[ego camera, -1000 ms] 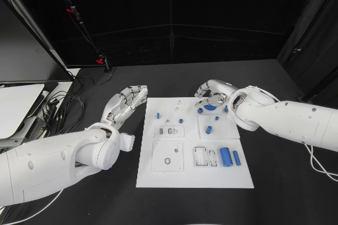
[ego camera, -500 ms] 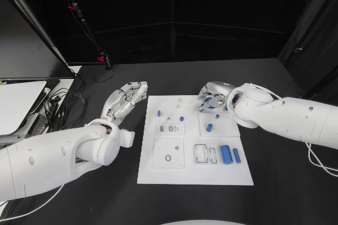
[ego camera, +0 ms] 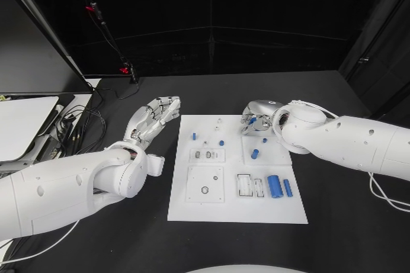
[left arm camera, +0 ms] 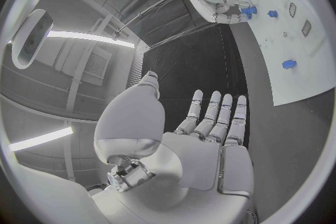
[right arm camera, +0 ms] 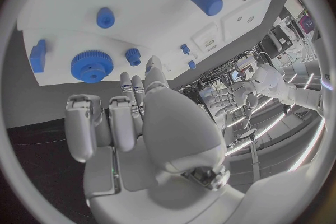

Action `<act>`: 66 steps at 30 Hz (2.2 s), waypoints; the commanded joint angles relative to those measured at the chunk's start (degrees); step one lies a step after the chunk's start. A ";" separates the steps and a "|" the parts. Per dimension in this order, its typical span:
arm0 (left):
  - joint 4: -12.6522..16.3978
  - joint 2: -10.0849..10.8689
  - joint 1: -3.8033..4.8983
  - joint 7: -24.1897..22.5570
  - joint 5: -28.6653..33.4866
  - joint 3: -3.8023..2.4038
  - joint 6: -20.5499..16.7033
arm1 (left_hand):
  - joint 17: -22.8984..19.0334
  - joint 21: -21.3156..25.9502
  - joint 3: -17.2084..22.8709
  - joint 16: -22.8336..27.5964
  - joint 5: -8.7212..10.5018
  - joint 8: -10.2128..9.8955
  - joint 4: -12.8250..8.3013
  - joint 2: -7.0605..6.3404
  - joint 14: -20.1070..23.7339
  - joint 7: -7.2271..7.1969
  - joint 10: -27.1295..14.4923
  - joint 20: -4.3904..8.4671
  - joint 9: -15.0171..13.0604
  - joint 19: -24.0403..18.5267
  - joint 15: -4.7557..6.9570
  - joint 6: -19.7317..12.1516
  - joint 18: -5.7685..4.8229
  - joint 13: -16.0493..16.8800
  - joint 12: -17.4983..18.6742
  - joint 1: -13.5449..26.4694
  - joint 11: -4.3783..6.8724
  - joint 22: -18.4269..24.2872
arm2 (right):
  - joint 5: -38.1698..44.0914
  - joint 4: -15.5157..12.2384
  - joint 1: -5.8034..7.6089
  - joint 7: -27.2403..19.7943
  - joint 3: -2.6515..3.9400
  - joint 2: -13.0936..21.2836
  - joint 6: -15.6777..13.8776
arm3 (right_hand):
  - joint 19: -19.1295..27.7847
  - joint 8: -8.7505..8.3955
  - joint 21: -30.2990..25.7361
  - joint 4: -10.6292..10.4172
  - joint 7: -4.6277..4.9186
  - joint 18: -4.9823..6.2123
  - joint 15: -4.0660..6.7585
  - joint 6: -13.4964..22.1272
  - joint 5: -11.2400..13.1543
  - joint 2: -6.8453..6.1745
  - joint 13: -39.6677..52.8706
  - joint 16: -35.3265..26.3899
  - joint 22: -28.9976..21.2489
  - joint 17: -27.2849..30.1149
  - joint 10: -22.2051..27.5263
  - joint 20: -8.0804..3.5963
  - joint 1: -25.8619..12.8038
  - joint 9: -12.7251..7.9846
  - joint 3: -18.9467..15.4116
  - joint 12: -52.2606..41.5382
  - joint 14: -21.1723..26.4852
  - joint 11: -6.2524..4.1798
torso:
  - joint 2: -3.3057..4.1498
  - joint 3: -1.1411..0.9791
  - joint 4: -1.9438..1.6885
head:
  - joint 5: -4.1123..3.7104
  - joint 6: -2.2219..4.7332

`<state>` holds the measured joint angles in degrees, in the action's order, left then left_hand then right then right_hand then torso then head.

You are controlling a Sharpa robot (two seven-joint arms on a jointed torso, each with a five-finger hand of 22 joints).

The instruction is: Assemble the parts on the task board

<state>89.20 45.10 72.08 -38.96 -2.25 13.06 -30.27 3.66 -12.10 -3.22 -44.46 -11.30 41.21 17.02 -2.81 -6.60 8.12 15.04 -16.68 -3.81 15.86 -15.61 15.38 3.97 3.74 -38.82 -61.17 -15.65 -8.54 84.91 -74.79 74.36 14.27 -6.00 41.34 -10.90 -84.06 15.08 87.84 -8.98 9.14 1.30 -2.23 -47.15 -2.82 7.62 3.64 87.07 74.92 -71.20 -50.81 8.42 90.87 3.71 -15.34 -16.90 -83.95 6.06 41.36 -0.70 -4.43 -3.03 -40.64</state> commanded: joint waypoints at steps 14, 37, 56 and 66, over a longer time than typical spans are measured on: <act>0.04 -0.08 0.18 -17.48 -0.41 -0.07 0.61 | 0.07 -0.39 0.41 -0.19 -0.32 -0.24 -0.07 0.99 -0.37 9.00 0.12 -0.02 0.06 -0.12 0.04 0.00 0.56 -0.04 -0.07 -0.12 0.08 -0.10 | 2.62 1.84 -0.23 4.71 0.02 -1.86 4.47 | -2.46 -1.44 -0.22 -0.19 -0.25 0.11 0.57 -1.04 0.13 0.58 -0.07 -0.39 9.17 0.00 -1.98 -0.52 1.68 0.00 0.98 1.09 -2.96 -0.26 | -0.34 0.08 0.08 | -0.05 -0.90; 0.04 0.06 0.20 -17.20 -0.40 -0.06 0.55 | 0.06 -0.44 0.51 -0.22 -0.68 -0.24 -0.10 1.31 -0.36 9.00 0.25 -0.01 0.05 -0.14 0.04 0.03 0.56 -0.01 -0.17 -0.31 0.10 -0.12 | 2.78 3.80 -0.72 5.52 0.02 -4.15 6.39 | -2.56 -3.12 -0.24 -1.72 -1.58 0.09 1.89 -3.45 0.13 1.58 -0.09 -0.50 9.29 0.04 -7.10 -1.72 3.33 0.18 1.50 3.03 -3.07 -1.74 | -0.55 0.20 0.06 | 0.13 -1.55; -0.05 0.12 0.22 -16.95 -0.40 -0.06 0.73 | 0.06 -0.43 0.57 -0.24 -0.81 -0.25 -0.10 1.55 -0.36 9.00 0.31 0.00 0.04 -0.19 0.03 0.04 0.57 0.00 -0.22 -0.36 0.11 -0.11 | 4.65 3.41 -0.98 3.66 0.02 -3.84 -3.35 | -3.38 -2.27 0.27 -1.39 -2.48 -0.24 2.59 -11.29 0.12 2.73 -0.23 -0.45 10.63 -0.68 -15.30 -2.59 9.43 0.42 3.36 7.10 -3.35 -2.73 | -0.59 0.21 0.16 | 0.27 -1.85; -0.47 -0.12 0.22 -16.93 -0.40 -0.05 0.98 | 0.06 -0.45 0.61 -0.26 -0.91 -0.25 -0.11 1.75 -0.36 9.00 0.34 0.01 0.04 -0.21 0.03 0.06 0.58 0.00 -0.24 -0.39 0.11 -0.11 | 4.76 2.67 -0.98 -2.17 0.07 -3.28 -14.15 | -3.59 -2.70 0.41 -1.83 -2.32 -0.33 2.49 -12.13 0.12 2.47 -0.21 -0.38 10.98 -1.00 -16.19 -2.52 9.95 0.32 3.37 8.54 -3.42 -2.57 | -0.60 0.20 0.04 | 0.90 -1.34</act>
<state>88.77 45.07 72.19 -38.96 -2.28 13.07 -30.01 3.66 -12.38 -2.91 -44.46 -12.05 41.22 17.02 -1.57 -6.60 8.12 15.03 -16.68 -3.82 15.86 -15.61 15.37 3.98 3.74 -38.82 -61.43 -15.65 -8.57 88.97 -71.86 73.25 15.82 -5.97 38.01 -18.48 -83.92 12.73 88.03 -10.46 6.77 1.30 0.22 -58.92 -2.50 9.86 3.38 86.85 74.90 -72.14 -66.56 6.24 100.30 3.91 -11.90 -8.63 -83.94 3.58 40.74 -0.48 -4.30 -2.29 -42.09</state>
